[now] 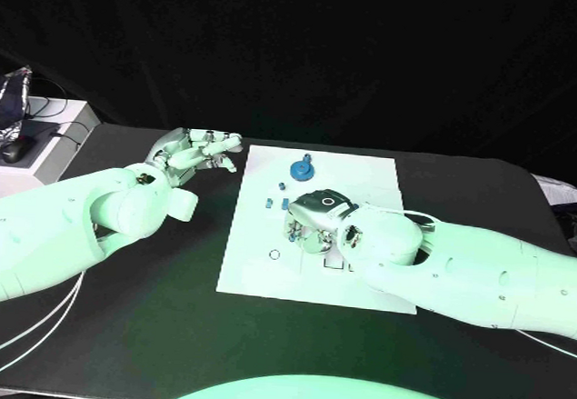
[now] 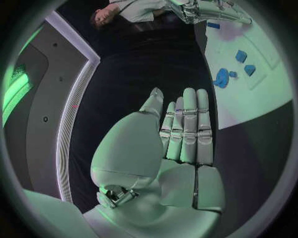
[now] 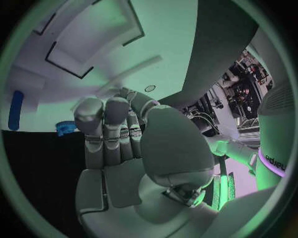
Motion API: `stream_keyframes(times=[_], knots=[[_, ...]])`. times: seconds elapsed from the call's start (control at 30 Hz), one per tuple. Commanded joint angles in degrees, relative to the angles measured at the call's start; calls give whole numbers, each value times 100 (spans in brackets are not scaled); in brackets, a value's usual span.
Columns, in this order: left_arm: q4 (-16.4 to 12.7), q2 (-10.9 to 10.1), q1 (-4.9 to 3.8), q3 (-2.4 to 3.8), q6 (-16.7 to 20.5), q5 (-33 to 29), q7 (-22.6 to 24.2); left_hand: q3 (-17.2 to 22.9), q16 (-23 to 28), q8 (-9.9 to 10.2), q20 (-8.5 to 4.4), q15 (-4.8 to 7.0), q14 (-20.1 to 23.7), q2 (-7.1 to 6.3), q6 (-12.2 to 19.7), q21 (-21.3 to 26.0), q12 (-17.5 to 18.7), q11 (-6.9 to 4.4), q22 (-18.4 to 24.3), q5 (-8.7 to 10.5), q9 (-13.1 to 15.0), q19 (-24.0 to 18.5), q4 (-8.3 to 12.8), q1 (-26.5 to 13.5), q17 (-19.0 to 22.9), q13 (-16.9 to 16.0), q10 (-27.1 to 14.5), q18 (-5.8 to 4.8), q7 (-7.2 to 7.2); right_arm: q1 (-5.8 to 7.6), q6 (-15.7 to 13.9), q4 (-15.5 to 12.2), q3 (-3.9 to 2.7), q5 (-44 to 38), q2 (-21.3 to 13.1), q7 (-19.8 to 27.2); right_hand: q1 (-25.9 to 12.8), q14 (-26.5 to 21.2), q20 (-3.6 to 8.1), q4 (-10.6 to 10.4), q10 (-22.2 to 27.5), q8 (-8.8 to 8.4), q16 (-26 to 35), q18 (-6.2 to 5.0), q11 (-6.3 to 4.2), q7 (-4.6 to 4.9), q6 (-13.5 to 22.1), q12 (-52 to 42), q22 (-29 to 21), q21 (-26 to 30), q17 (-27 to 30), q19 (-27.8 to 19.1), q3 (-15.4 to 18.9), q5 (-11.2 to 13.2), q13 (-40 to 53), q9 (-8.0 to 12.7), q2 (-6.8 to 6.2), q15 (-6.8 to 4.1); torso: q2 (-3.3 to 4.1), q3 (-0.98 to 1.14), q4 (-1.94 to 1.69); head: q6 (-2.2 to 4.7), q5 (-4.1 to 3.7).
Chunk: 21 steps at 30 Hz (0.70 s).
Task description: Assemble the parts on the task board
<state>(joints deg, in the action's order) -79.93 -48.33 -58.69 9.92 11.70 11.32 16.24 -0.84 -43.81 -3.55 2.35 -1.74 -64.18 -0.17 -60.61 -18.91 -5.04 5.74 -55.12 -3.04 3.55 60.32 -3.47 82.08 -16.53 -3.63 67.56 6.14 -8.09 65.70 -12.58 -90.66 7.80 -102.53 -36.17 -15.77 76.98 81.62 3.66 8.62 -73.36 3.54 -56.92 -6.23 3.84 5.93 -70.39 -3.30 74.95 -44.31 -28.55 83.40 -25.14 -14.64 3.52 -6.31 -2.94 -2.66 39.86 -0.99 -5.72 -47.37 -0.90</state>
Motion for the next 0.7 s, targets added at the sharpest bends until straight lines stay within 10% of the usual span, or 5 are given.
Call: stream_keyframes(times=[0.03,0.47,0.7], knots=[[-17,4,0,5,-62,-33,13,34,26,-27,14,-34,16,13,-28,34,-22,-4,-8,2,9,33,-15,-26,2,1,-42,-67,-18,-25,175,10,16,-72,28,25,-15,-4,-3,31,-172,23,-20,-66,-138,41,1,-9,517,43,11,39,-6,-10,1,-9,34,-21,-5,-1,2,-8,-1],[-3,12,0,5,-54,-35,21,13,30,-23,18,-42,19,0,-7,43,-14,6,-7,3,8,33,-37,-69,5,1,-70,-69,-24,-38,-194,-1,34,72,-34,128,-293,-48,-149,-182,828,-2,50,-228,129,103,684,-13,314,876,59,-54,629,-502,-13,242,-461,154,-4,6,4,8,-14],[10,19,0,5,-59,-51,23,-30,32,-26,24,-49,19,-10,11,53,-19,11,0,6,9,36,-67,-124,6,-1,-88,-68,-28,-40,-639,-100,32,63,-184,107,122,-10,-292,-405,1659,-11,293,-476,313,-39,1980,-39,-222,2314,153,-21,1487,-458,-12,291,-532,273,-6,13,1,25,-24]])
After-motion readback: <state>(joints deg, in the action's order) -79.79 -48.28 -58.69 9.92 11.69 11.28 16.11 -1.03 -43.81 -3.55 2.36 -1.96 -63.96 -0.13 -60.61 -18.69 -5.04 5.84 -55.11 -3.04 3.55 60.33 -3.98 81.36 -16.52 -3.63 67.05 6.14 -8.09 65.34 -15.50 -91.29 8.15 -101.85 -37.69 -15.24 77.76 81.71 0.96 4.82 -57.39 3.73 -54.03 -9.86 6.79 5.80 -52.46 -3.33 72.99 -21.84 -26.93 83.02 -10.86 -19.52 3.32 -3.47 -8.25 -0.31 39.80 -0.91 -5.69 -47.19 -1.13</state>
